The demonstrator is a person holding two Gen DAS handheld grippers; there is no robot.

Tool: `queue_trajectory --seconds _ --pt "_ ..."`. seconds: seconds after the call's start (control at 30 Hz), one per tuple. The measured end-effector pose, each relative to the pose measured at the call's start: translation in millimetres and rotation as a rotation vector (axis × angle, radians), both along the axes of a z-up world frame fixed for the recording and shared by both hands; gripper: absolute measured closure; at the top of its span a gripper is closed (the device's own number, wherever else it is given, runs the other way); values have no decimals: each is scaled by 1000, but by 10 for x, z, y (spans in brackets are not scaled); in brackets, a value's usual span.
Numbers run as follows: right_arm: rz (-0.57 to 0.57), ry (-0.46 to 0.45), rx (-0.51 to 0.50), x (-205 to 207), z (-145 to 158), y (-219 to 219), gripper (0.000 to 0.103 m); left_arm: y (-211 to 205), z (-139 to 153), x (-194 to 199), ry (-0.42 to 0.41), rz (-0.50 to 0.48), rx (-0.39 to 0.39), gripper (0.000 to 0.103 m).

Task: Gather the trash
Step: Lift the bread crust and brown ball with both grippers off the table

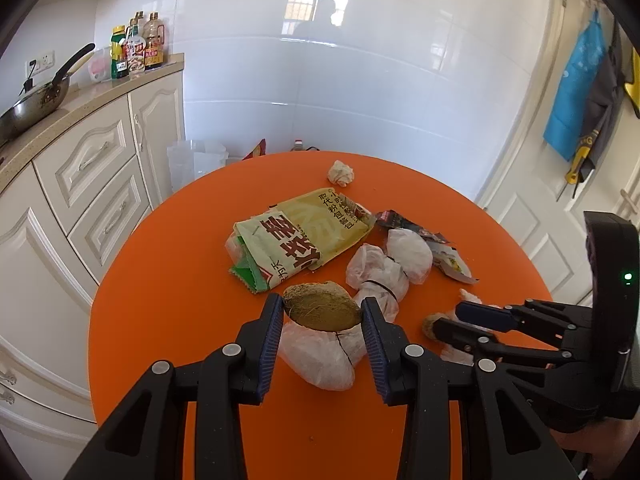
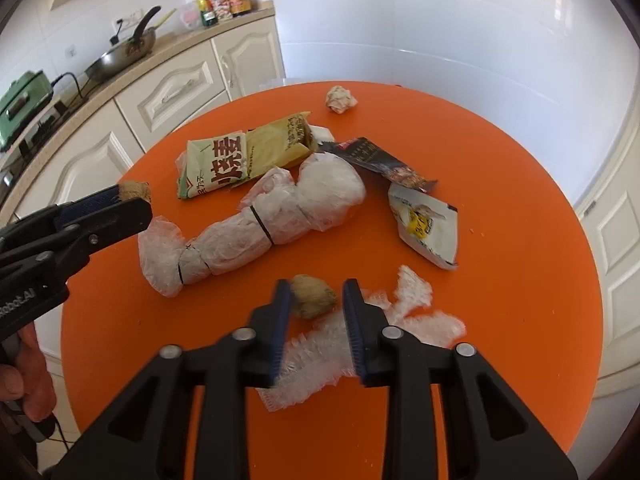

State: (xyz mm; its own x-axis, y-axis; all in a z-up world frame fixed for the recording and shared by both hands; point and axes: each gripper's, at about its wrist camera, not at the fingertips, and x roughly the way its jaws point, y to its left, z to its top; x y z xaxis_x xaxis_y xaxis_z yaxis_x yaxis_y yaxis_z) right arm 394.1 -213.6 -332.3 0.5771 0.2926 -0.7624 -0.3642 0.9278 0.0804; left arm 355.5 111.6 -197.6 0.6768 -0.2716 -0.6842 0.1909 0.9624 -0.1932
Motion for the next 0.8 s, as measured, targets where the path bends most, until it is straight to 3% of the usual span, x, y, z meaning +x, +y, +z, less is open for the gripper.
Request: queue_trajectory --seconds 0.27,0.37,0.43,0.63,0.8 --pt "71 14 -36 43 -58 189 66 -96 83 -113 -5 20 7 67" --pt "81 45 -100 71 -151 245 66 -130 104 -150 -4 23 6 68" --pt "89 59 -70 37 -98 216 78 -161 123 -182 -7 26 7 67" --pt "105 15 89 -86 189 70 78 -288 181 -257 -13 27 5 67" --pt "84 -30 142 -192 446 -74 78 -408 324 -347 -41 21 1 67"
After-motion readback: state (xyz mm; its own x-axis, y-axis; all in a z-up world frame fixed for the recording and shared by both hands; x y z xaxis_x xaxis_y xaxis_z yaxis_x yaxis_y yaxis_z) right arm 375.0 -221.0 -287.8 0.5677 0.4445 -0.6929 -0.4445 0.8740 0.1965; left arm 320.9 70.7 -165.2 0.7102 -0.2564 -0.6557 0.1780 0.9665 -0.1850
